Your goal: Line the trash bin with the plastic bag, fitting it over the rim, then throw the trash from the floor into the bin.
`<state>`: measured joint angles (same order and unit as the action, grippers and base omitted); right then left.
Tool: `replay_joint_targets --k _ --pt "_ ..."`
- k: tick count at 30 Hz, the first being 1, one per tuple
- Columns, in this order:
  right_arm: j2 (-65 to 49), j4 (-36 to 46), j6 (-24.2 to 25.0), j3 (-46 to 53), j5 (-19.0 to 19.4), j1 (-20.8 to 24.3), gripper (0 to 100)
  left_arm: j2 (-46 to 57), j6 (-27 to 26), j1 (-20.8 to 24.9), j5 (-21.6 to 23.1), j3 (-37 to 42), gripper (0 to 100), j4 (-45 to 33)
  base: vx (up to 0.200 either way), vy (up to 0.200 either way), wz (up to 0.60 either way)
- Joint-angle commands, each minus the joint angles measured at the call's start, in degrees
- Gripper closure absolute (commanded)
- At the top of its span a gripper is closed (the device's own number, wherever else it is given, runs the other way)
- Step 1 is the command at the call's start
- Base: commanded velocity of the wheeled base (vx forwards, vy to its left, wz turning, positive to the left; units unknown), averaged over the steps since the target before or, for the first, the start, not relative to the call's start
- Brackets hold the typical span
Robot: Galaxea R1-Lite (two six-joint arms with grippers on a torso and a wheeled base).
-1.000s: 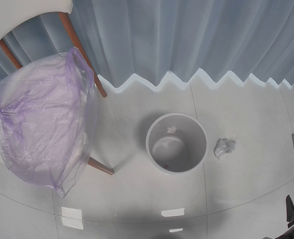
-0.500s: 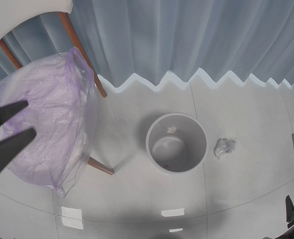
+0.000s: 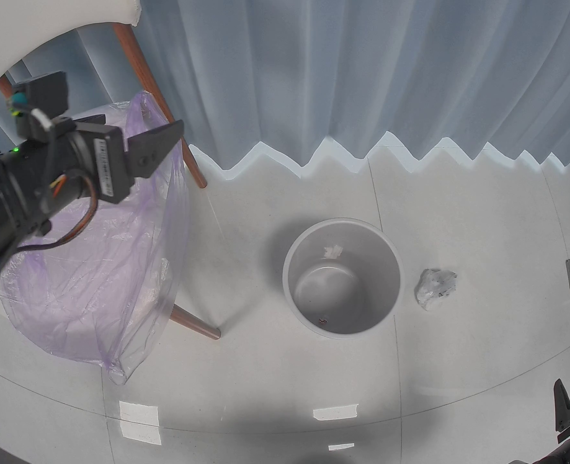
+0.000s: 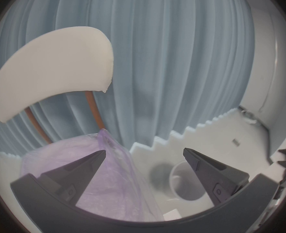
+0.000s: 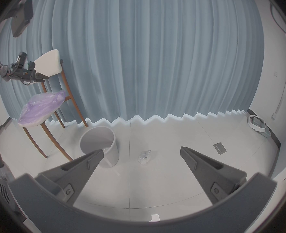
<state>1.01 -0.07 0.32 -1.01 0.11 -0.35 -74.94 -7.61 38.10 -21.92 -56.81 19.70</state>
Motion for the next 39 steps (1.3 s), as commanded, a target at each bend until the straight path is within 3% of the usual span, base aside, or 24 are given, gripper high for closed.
replay_joint_targets --k 1,4,8,15,39 --pt "-1.0 0.0 0.1 1.0 0.0 0.0 0 -14.0 -11.0 8.3 -16.8 -7.9 0 0.0 0.0 0.0 0.0" --pt "-1.0 0.0 0.1 1.0 0.0 0.0 0 -14.8 -15.3 6.2 -19.0 -7.7 0 -0.2 0.0 0.0 0.0" --pt "-1.0 0.0 0.0 1.0 0.0 0.0 0 -17.2 -16.6 3.7 -19.0 -8.3 0 -0.7 0.0 0.0 0.0" --pt "-1.0 0.0 0.0 1.0 0.1 0.0 0 -18.0 -20.3 -3.3 -19.0 -14.3 0 -13.5 0.0 0.0 0.0" --pt "-1.0 0.0 0.0 1.0 0.1 0.0 0 -23.1 -22.5 -3.5 -19.6 -16.8 0 -15.7 0.0 0.0 0.0"
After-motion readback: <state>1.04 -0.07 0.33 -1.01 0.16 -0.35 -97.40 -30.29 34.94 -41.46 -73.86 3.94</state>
